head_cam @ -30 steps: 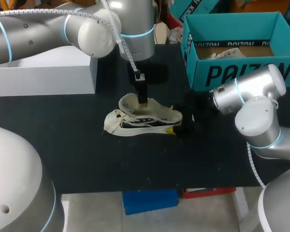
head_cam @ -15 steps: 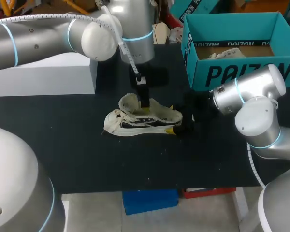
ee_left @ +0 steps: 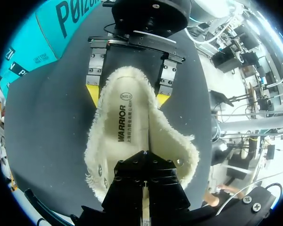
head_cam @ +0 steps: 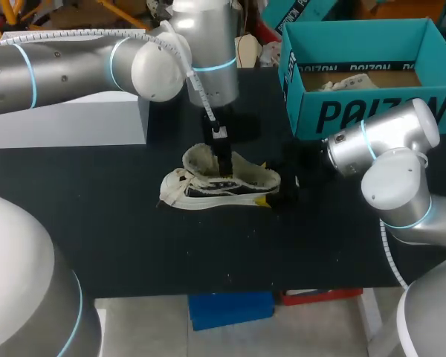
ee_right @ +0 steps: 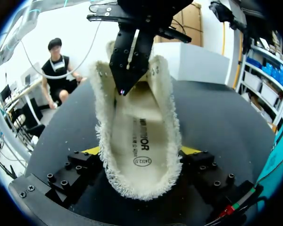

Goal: Take the shoe out of the shoebox, open the shoe tongue, remove and reinsert the insole, then place the shoe into the shoebox

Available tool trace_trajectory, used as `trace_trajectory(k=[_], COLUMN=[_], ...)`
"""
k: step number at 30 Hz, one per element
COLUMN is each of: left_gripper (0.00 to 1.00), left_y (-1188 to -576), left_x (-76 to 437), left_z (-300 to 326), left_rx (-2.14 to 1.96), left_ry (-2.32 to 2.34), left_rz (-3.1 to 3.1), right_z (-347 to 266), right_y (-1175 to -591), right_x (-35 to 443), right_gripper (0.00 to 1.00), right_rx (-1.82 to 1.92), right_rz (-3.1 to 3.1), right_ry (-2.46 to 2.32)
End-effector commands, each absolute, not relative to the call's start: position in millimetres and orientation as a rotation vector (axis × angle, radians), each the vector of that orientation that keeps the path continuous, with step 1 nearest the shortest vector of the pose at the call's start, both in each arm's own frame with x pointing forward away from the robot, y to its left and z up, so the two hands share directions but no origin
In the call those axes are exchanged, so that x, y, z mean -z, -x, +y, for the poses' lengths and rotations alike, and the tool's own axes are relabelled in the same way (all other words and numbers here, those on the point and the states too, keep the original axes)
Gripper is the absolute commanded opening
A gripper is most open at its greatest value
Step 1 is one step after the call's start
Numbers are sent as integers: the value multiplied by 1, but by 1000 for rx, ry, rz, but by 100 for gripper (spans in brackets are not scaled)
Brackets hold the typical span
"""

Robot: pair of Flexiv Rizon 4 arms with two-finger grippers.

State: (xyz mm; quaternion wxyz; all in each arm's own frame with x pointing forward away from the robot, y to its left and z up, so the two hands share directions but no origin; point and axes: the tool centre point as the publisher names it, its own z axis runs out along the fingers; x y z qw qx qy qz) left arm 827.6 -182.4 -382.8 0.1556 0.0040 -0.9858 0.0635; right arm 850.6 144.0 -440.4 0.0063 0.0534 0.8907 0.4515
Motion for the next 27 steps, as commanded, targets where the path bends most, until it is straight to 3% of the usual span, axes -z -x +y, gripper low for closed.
trace_trajectory(k=[1,27], left_gripper=[0,0], left_y=[-827,-823], left_x=[388,401], left_z=[-183,-186], left_rx=[-184,-189], left_ry=[-3,9], left_rz=[-2818,-2758], right_z=[145,145], right_y=[-852,-852], right_x=[444,444], right_gripper=[0,0], right_rx=[-1411,-1411], right_rz=[2788,2788], right_ry=[-169,-169])
